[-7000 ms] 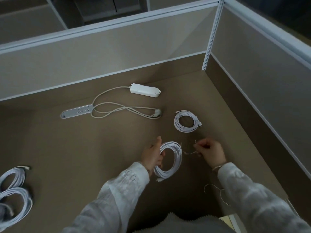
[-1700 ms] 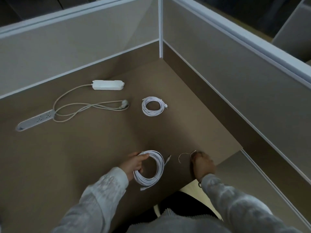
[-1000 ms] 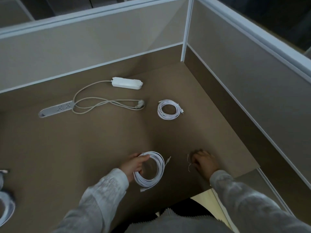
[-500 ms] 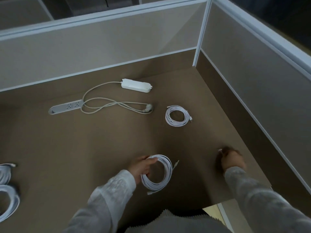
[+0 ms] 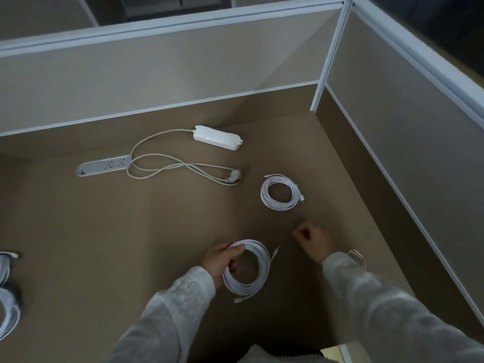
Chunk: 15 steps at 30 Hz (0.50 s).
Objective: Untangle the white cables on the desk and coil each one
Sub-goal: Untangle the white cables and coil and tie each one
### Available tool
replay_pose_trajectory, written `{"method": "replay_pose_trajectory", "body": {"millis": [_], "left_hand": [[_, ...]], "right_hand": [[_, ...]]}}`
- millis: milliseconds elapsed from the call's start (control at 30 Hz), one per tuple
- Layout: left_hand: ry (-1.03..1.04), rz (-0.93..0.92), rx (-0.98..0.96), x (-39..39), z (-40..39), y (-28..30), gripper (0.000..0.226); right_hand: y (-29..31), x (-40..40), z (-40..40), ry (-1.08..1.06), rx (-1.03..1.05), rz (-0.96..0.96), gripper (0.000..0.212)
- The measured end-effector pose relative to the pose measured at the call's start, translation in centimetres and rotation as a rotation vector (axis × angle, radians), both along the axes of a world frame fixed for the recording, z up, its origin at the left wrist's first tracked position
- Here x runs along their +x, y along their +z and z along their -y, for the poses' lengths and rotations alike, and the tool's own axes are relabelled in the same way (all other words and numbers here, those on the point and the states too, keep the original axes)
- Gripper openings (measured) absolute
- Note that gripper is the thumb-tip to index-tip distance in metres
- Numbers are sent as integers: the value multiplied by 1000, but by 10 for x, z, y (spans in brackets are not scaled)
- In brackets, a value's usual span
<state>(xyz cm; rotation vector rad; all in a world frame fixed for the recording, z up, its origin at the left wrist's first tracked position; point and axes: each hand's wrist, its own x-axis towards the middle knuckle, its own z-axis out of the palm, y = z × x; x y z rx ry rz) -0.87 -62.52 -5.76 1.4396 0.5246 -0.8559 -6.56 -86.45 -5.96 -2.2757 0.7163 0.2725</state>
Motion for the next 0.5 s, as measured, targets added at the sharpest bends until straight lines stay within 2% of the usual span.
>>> {"method": "replay_pose_trajectory", "body": {"millis": [67, 133, 167, 233, 267, 300, 367, 433, 500], "left_hand": [[83, -72, -101, 10, 10, 6, 14], [159, -103, -201, 25, 21, 13, 21], [187, -105, -236, 33, 27, 17, 21], [214, -87, -279, 48, 41, 26, 21], [215, -73, -288, 56, 49, 28, 20], [210, -59, -284, 62, 59, 30, 18], [182, 13, -243, 73, 76, 32, 13], [128, 127, -161, 84, 92, 31, 12], [65, 214, -61, 96, 106, 27, 9]], "right_hand": [[6, 14, -22, 48, 208, -125, 40], [16, 25, -36, -128, 516, -174, 58], [22, 30, -37, -257, 716, -174, 61], [35, 36, -37, -439, 1048, -67, 52], [38, 40, -34, -485, 1113, 46, 43], [41, 45, -31, -479, 1094, 175, 34], [44, 55, -21, -367, 829, 365, 29], [40, 71, -7, -279, 630, 409, 30], [36, 89, 10, -296, 488, 392, 29]]}}
